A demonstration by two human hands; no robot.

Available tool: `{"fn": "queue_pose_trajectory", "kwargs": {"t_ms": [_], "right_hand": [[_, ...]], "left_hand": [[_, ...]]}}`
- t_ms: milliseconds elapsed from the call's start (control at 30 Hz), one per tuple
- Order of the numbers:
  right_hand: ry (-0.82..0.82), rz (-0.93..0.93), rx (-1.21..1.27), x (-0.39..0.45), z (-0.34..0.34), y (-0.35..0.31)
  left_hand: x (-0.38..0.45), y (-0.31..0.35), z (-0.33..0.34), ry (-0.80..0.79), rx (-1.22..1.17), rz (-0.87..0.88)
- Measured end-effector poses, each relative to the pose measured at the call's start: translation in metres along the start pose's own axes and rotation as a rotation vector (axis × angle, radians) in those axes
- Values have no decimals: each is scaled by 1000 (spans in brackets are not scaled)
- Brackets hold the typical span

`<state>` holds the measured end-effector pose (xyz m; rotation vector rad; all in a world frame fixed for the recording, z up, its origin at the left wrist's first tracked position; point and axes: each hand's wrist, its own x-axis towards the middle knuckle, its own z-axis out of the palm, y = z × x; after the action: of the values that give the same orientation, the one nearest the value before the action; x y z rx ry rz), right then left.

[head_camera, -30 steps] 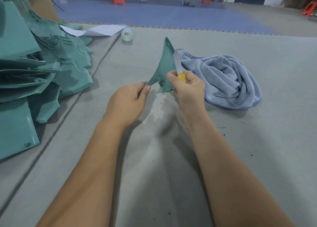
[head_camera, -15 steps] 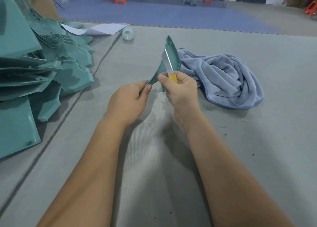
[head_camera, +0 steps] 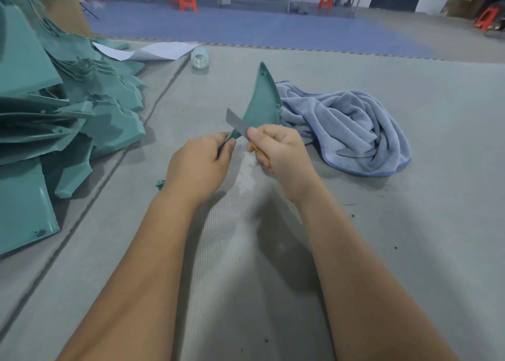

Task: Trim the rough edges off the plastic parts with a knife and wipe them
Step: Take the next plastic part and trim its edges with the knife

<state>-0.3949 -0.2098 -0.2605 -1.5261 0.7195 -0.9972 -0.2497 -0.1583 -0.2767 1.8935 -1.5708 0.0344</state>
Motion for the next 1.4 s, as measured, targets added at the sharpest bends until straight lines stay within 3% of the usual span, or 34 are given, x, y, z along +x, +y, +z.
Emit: {"fn": "queue_pose_trajectory", "kwargs": {"t_ms": [233,567,867,1000,1067,1267,1400], "right_hand": [[64,-15,-212,5,2,0],[231,-52,-205,14,-6,-5],[186,-79,-263,13,-11,-9],[499,-39,-158,23,-35,-16],[560,-26,-79,21,-52,-16],[443,-20,194,14,-42,-18],[239,-29,79,9,-12,-14]], "left_hand": [[-2,-6,4,44,-68,31],[-3,-5,1,62,-108,59],[-4,-10,-6,80,-175,39],[-8,-18,-12,98,-160,69],[-9,-23,-15,114,-173,65],[0,-20,-17,100,-121,83],[-1,-10,-16,24,-240,14]]}}
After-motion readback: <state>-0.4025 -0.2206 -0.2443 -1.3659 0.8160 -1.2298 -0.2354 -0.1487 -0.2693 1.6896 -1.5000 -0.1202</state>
